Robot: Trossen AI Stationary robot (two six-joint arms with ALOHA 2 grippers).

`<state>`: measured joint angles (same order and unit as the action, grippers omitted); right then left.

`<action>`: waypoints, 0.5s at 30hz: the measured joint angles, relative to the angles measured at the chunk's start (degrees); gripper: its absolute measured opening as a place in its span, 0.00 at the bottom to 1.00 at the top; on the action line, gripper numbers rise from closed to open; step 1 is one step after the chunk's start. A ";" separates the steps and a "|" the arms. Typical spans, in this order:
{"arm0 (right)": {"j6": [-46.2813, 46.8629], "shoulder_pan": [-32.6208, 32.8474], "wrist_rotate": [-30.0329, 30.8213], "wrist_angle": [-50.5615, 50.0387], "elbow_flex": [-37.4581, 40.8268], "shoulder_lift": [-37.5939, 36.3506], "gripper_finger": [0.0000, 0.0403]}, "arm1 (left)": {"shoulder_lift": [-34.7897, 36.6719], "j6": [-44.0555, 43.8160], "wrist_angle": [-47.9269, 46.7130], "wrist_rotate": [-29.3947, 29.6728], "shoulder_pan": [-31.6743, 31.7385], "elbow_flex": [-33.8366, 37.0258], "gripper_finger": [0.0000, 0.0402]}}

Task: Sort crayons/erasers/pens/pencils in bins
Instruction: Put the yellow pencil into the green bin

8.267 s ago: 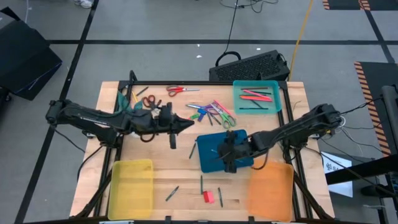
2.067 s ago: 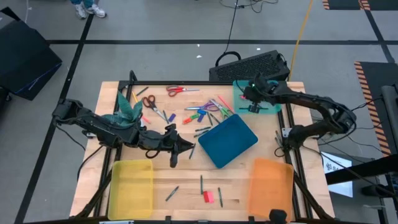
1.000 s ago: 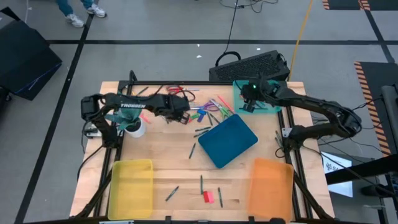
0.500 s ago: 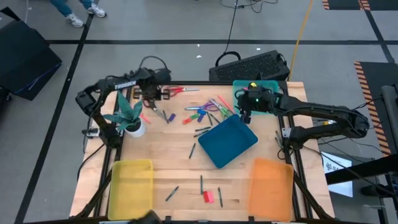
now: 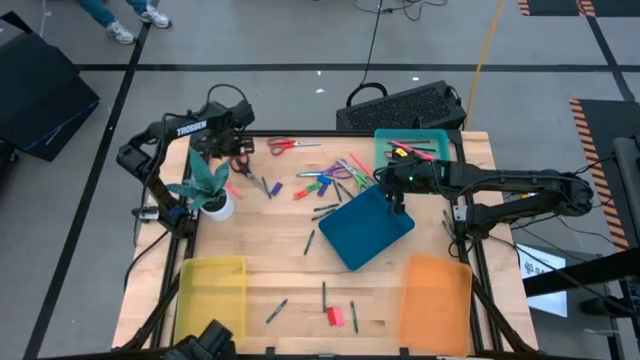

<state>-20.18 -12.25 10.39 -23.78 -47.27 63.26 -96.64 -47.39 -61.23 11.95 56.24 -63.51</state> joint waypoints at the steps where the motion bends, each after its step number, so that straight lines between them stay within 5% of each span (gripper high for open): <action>1: 0.00 0.39 0.00 -0.07 0.00 0.00 0.47 | 0.00 -0.64 0.88 0.00 0.03 1.21 0.32; 8: 0.00 2.29 0.00 -0.99 0.00 0.00 0.47 | 1.75 -5.11 11.54 2.82 -0.91 10.63 0.32; 15: 0.46 2.95 0.04 -1.61 0.00 0.00 0.47 | 8.09 -8.61 11.67 6.55 -1.28 15.49 0.32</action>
<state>-19.72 -9.30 10.44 -25.39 -47.27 63.26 -88.55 -55.99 -49.57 18.50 54.96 -48.02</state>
